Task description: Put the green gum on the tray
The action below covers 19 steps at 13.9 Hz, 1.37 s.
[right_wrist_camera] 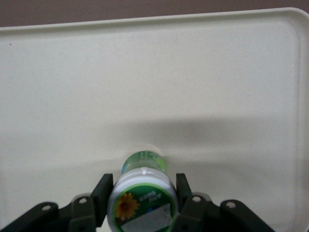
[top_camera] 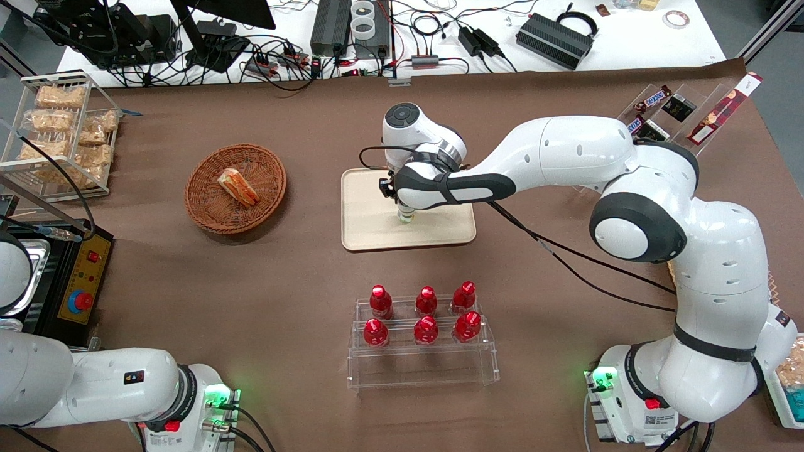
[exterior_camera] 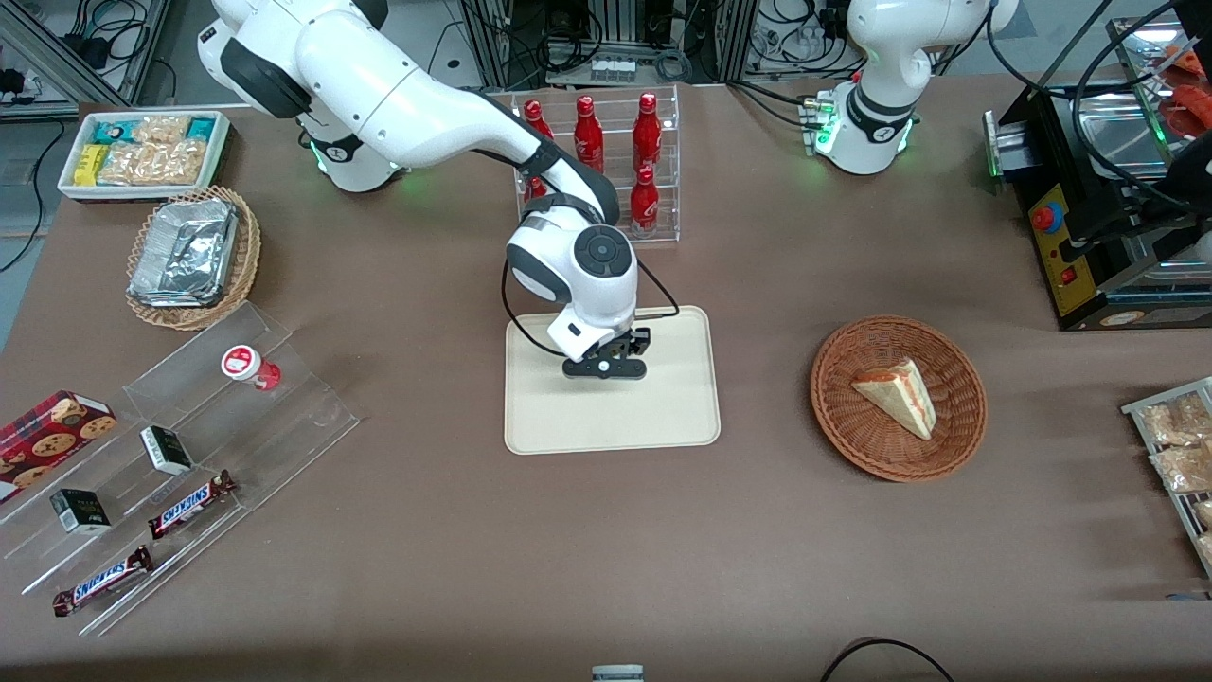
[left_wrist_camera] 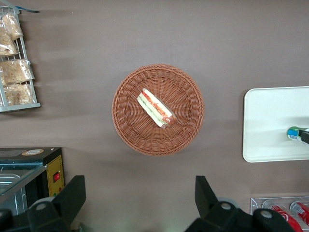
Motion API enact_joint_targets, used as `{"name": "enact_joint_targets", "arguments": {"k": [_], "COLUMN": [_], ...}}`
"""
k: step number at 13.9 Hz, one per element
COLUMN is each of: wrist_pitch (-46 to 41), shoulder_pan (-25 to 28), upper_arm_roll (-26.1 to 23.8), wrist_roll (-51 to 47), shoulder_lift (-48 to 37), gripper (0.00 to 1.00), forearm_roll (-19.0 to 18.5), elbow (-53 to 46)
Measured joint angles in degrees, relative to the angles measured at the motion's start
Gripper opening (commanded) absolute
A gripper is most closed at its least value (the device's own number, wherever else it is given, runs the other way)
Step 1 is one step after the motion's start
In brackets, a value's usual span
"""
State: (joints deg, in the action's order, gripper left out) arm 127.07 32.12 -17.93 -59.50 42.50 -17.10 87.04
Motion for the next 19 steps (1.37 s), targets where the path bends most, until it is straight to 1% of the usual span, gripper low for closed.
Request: {"name": "enact_joint_targets", "arguments": {"k": [1, 2, 3, 7, 9, 11, 14, 17, 18, 19], "wrist_pitch": [0.1, 0.2, 0.3, 0.4, -0.9, -5.5, -15.2, -22.9, -24.7, -26.9], "shoulder_pan": [0.0, 0.0, 0.0, -0.3, -0.7, -1.4, -2.4, -4.1, -5.3, -7.1], "upper_arm_roll": [0.0, 0.0, 0.1, 0.3, 0.3, 0.3, 0.2, 0.1, 0.1, 0.1], "wrist_roll": [0.0, 0.0, 0.0, 0.0, 0.1, 0.4, 2.3, 6.7, 8.7, 11.5], "shoulder_lift": [0.1, 0.2, 0.2, 0.2, -1.0, -4.7, -12.2, -19.1, -21.5, -24.1], "gripper": [0.79, 0.97, 0.98, 0.98, 0.98, 0.98, 0.98, 0.98, 0.98, 0.98], "forearm_roll": [0.0, 0.0, 0.0, 0.0, 0.0, 0.0, 0.0, 0.3, 1.7, 4.1], "elbow": [0.0, 0.0, 0.0, -0.6, -1.5, -2.4, -2.5, -1.6, -0.9, -0.1]}}
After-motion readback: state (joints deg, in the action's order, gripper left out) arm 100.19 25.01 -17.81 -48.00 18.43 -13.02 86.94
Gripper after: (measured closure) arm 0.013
